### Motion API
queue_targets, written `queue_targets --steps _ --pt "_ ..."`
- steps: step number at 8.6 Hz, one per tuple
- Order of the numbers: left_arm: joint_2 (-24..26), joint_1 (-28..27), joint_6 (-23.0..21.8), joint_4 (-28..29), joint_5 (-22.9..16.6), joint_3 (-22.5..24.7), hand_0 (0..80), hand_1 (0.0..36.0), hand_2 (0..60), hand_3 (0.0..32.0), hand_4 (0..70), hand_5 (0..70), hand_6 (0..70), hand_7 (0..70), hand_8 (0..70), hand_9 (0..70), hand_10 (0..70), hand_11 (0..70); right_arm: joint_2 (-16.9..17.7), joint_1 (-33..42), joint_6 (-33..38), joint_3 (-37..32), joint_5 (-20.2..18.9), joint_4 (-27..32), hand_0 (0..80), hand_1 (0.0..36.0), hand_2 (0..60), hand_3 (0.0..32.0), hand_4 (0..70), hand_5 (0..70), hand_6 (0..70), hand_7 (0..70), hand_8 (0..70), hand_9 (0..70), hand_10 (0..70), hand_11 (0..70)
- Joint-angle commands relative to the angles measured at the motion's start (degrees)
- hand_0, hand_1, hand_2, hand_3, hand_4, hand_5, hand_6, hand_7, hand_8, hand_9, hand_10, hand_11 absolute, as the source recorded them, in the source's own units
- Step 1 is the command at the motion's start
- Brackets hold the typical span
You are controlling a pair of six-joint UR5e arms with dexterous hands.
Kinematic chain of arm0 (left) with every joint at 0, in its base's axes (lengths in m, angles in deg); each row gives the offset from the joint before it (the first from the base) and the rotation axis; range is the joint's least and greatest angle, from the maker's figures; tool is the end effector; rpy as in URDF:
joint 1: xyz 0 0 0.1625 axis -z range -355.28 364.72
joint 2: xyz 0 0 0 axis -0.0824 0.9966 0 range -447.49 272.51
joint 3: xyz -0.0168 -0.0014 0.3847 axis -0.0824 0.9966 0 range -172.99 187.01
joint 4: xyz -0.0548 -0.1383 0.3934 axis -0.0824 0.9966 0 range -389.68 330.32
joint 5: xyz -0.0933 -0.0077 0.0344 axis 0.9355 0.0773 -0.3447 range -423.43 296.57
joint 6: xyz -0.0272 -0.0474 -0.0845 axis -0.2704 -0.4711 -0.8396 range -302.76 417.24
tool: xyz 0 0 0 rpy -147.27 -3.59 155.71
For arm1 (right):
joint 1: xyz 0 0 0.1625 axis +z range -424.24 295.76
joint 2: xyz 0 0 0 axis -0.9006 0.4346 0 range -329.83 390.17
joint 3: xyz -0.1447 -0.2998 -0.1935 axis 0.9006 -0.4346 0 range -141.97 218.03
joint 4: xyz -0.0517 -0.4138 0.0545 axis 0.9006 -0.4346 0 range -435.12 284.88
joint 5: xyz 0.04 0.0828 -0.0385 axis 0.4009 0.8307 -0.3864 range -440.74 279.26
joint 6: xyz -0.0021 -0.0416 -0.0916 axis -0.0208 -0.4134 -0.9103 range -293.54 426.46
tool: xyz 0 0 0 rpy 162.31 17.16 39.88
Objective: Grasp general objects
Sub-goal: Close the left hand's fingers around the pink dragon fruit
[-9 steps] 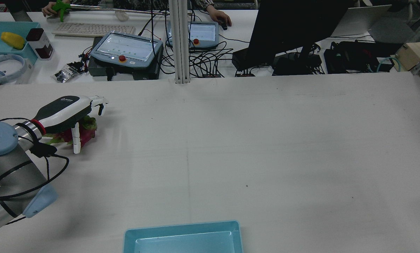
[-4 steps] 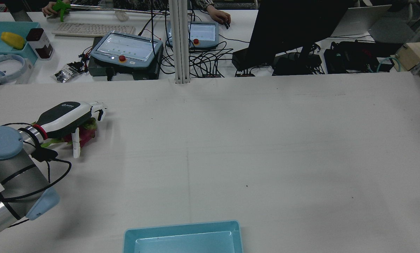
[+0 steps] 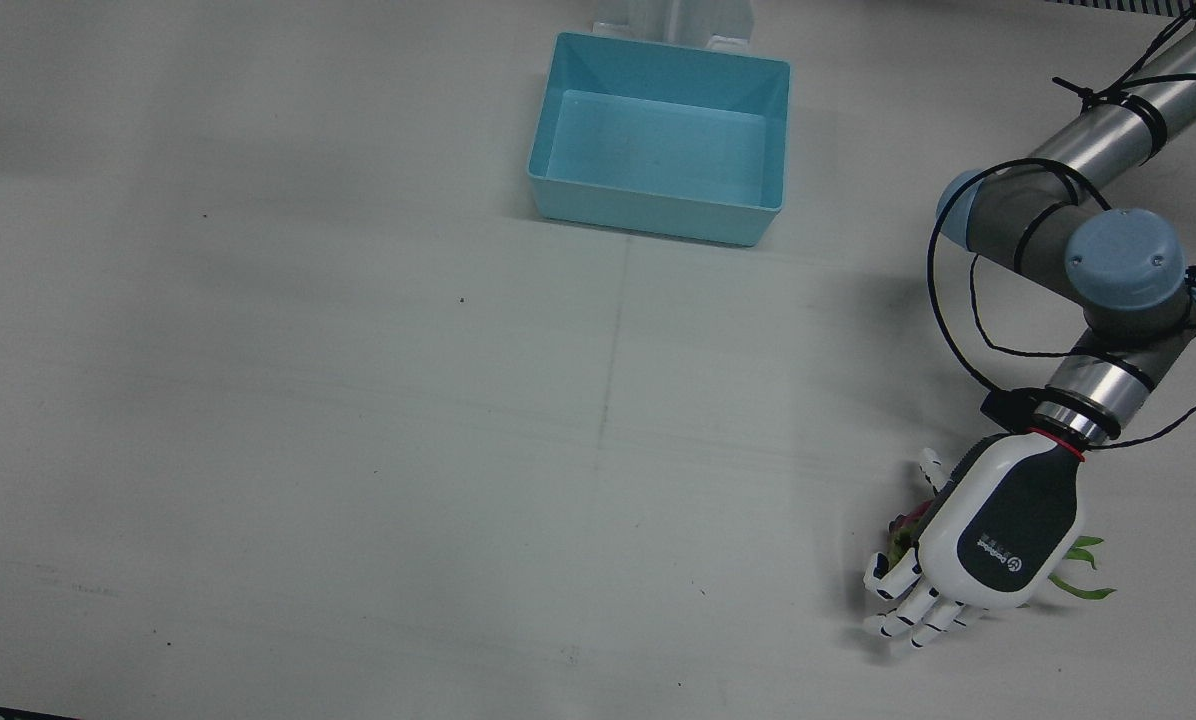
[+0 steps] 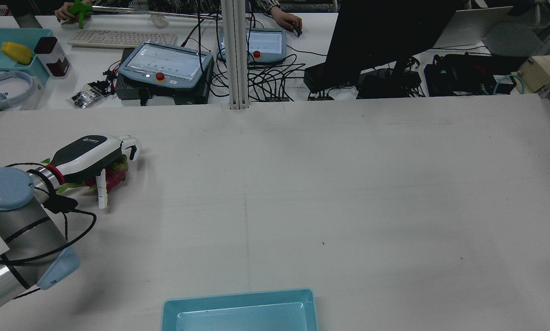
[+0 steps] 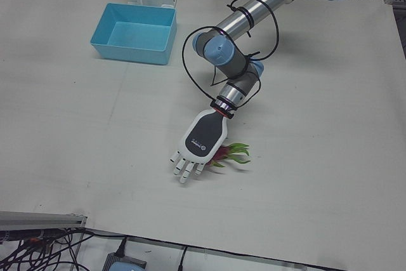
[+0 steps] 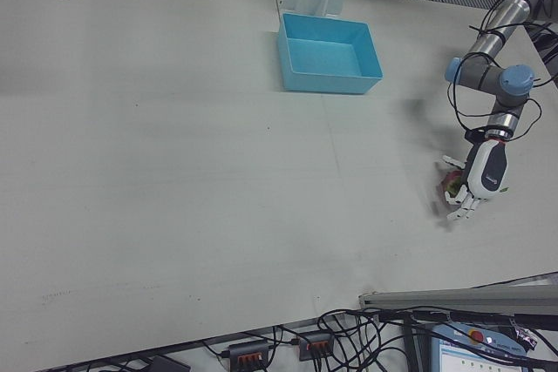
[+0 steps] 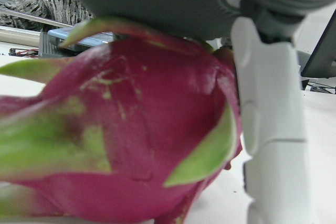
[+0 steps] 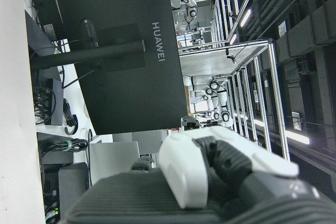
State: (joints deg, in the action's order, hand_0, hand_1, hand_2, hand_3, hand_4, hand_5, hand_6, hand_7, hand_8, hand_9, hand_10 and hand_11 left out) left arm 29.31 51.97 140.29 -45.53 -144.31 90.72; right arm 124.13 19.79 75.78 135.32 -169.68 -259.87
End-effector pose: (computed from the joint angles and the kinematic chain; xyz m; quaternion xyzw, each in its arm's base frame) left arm 0.3347 -0.5818 0.4578 0.3031 0.6695 -0.3598 0.5748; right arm 0.0856 -0.4813 0.6255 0.0863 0.6930 -0.7152 0.0273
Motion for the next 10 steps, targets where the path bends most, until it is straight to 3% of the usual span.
queue_targets --steps 1,3,4,5,7,9,10 --pt "-0.17 -0.22 0.09 -0.06 2.74 0.05 57.0 36.0 60.0 9.0 0.0 70.0 14.8 35.6 23.5 20.2 15.7 25.9 0.0 0.0 0.0 0.0 0.0 0.0 0.0 0.0 0.0 0.0 0.0 0.0 0.0 0.0 0.0 0.0 0.0 0.0" --pt "0.26 -0.66 2.27 -0.06 3.27 -0.13 59.4 36.0 60.0 3.0 2.6 70.0 26.5 55.7 36.3 35.8 28.4 43.8 0.0 0.0 0.0 0.0 0.0 0.0 0.0 0.0 0.0 0.0 0.0 0.0 0.0 0.0 0.0 0.0 0.0 0.0" --pt "0.27 -1.01 2.37 -0.24 4.14 -0.13 67.0 36.0 60.0 0.0 4.7 70.0 35.6 69.0 43.1 45.2 36.0 53.7 0.0 0.0 0.0 0.0 0.0 0.0 0.0 0.0 0.0 0.0 0.0 0.0 0.0 0.0 0.0 0.0 0.0 0.0" --pt "0.27 -1.62 2.46 -0.67 4.85 -0.13 79.3 36.0 60.0 0.0 5.8 70.0 42.9 70.0 48.5 52.7 42.2 62.3 0.0 0.0 0.0 0.0 0.0 0.0 0.0 0.0 0.0 0.0 0.0 0.0 0.0 0.0 0.0 0.0 0.0 0.0" --pt "0.35 -1.72 2.37 -0.77 5.12 0.31 80.0 36.0 60.0 0.0 8.9 70.0 54.9 70.0 59.0 67.4 50.6 70.0 0.0 0.0 0.0 0.09 0.0 0.0 0.0 0.0 0.0 0.0 0.0 0.0 0.0 0.0 0.0 0.0 0.0 0.0" --pt "0.36 -1.63 1.94 -0.85 5.03 1.36 80.0 36.0 60.0 0.0 12.5 70.0 66.1 70.0 69.4 70.0 60.6 70.0 0.0 0.09 0.0 0.09 0.0 0.0 0.0 0.0 0.0 0.0 0.0 0.0 0.0 0.0 0.0 0.0 0.0 0.0" --pt "0.27 -1.46 1.76 -1.11 4.68 3.1 80.0 36.0 60.0 0.0 13.6 70.0 70.0 70.0 70.0 70.0 64.5 70.0 0.0 0.0 0.0 0.0 0.0 0.0 0.0 0.0 0.0 0.0 0.0 0.0 0.0 0.0 0.0 0.0 0.0 0.0"
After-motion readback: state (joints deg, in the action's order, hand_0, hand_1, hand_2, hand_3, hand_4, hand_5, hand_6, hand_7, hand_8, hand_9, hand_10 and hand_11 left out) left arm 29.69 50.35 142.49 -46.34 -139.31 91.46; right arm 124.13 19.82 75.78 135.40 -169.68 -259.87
